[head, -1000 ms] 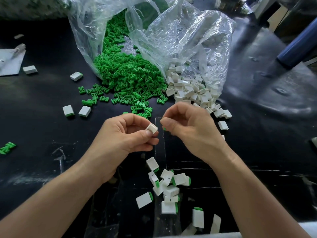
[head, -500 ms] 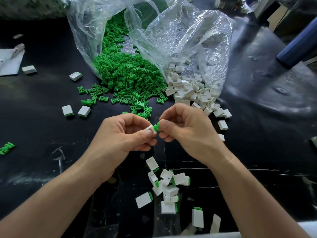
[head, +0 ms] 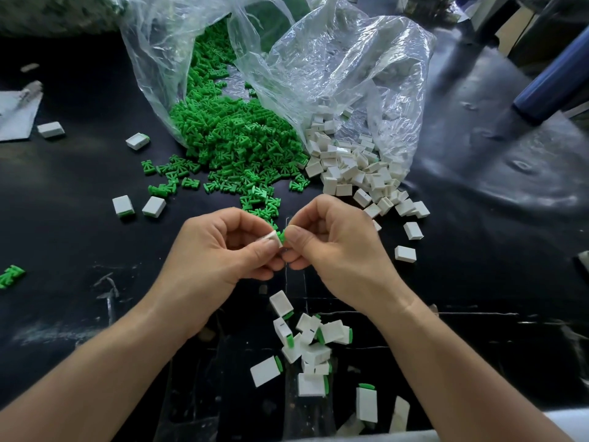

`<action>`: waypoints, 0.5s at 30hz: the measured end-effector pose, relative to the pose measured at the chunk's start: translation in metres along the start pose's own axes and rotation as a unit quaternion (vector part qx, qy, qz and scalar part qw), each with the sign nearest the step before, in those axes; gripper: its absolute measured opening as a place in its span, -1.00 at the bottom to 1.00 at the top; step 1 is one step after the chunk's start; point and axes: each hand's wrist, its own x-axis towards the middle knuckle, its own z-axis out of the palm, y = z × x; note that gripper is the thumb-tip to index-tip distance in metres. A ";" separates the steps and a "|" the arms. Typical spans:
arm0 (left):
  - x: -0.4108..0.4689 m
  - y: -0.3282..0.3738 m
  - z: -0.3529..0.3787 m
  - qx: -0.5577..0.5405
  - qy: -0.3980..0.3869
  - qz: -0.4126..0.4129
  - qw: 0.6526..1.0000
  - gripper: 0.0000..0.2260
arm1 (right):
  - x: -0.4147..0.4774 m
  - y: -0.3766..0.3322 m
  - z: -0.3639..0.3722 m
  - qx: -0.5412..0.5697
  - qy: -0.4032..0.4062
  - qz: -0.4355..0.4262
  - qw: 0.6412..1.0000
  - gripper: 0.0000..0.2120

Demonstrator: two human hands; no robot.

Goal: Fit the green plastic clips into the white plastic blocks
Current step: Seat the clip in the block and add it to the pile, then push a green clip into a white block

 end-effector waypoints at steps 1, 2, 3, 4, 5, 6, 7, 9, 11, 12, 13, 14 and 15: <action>0.000 0.000 0.000 0.001 0.000 -0.001 1.000 -0.82 | 0.000 -0.001 -0.001 -0.005 -0.005 -0.001 1.000 -0.80; 0.000 0.000 0.000 0.002 -0.002 0.000 1.000 -0.82 | 0.001 -0.001 -0.002 -0.004 -0.010 0.000 1.000 -0.81; 0.000 0.001 0.000 0.004 -0.004 0.001 1.000 -0.82 | 0.001 -0.002 -0.004 -0.002 -0.017 0.006 1.000 -0.82; 0.000 0.002 0.000 0.005 -0.007 0.003 1.000 -0.82 | 0.002 -0.002 -0.006 -0.002 -0.027 0.014 1.000 -0.82; -0.001 0.003 0.000 0.005 -0.009 0.005 1.000 -0.81 | 0.002 -0.003 -0.007 -0.014 -0.040 0.022 0.999 -0.82; -0.001 0.003 0.001 0.005 -0.009 0.006 1.000 -0.81 | 0.002 -0.003 -0.008 -0.039 -0.054 0.027 0.997 -0.81; -0.001 0.003 0.001 0.005 -0.009 0.006 1.000 -0.81 | 0.001 -0.003 -0.008 -0.077 -0.066 0.024 0.995 -0.79; -0.001 0.003 0.001 0.010 -0.011 0.003 1.000 -0.81 | 0.001 -0.003 -0.009 -0.162 -0.079 0.005 0.984 -0.78; -0.001 0.003 0.001 0.016 -0.018 0.002 1.000 -0.82 | 0.001 -0.004 -0.010 -0.198 -0.089 -0.008 0.976 -0.80; -0.002 0.004 0.001 0.017 -0.021 0.002 1.000 -0.83 | 0.000 -0.005 -0.011 -0.198 -0.094 -0.014 0.976 -0.81; -0.002 0.005 0.000 0.018 -0.024 0.003 1.000 -0.83 | 0.000 -0.005 -0.011 -0.197 -0.095 -0.022 0.976 -0.81; -0.002 0.005 0.000 0.020 -0.027 0.005 0.999 -0.82 | 0.000 -0.005 -0.009 -0.196 -0.094 -0.030 0.976 -0.81; -0.002 0.006 -0.001 0.025 -0.030 0.008 0.999 -0.82 | -0.001 -0.005 -0.008 -0.196 -0.093 -0.038 0.975 -0.81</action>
